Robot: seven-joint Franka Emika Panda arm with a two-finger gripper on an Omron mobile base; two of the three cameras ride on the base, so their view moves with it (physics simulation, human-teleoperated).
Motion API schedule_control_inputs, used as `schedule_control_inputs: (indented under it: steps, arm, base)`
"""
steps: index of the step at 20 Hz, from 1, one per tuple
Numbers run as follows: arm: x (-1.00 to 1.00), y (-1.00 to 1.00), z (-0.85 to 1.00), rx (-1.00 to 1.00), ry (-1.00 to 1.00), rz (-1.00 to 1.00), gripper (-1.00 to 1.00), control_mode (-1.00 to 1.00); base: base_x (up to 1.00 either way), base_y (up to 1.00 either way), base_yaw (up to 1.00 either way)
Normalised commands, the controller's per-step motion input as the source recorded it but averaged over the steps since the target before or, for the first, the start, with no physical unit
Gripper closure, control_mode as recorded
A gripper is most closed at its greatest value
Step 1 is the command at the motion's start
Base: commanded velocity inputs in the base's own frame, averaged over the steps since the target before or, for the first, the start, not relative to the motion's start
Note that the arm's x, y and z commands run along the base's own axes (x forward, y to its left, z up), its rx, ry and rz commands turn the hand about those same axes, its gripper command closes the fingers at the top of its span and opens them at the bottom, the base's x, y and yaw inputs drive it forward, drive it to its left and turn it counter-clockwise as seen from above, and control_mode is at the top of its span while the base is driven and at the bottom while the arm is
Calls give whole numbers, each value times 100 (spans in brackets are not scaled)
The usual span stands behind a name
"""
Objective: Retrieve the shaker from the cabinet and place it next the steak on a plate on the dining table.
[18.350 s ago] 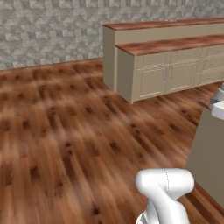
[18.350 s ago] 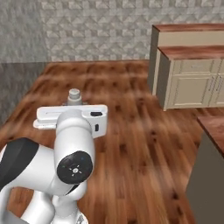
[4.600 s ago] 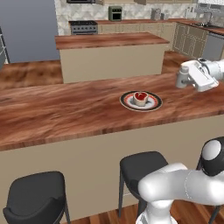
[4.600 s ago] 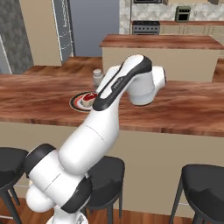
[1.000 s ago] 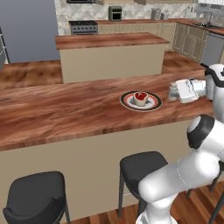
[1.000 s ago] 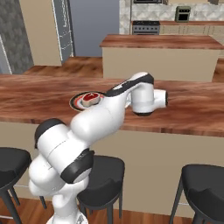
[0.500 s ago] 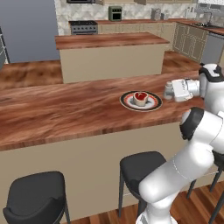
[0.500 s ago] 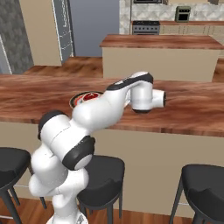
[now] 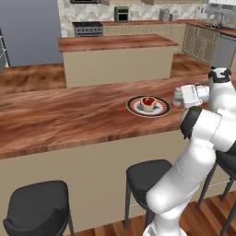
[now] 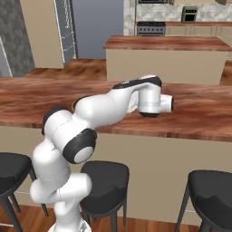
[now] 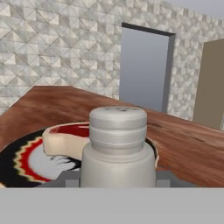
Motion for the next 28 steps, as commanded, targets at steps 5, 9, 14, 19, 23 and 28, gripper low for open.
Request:
schedule_control_inputs:
  steps: [5, 9, 14, 19, 23, 28]
  arm:
    - [8, -13, -17, 0, 0, 0, 100, -100]
    - [11, -8, -21, 1, 0, 0, 100, -100]
    - [15, -7, -22, 3, 0, 0, 100, -100]
    - [22, -2, -20, 3, 0, 0, 100, -100]
    - [13, 0, -26, 3, 2, 0, -100, -100]
    - [0, -12, -13, 3, 0, 0, -100, -100]
  base:
    - [0, 0, 0]
    - [0, 0, 0]
    - [0, 0, 0]
    - [0, 0, 0]
    - [0, 0, 0]
    - [0, 0, 0]
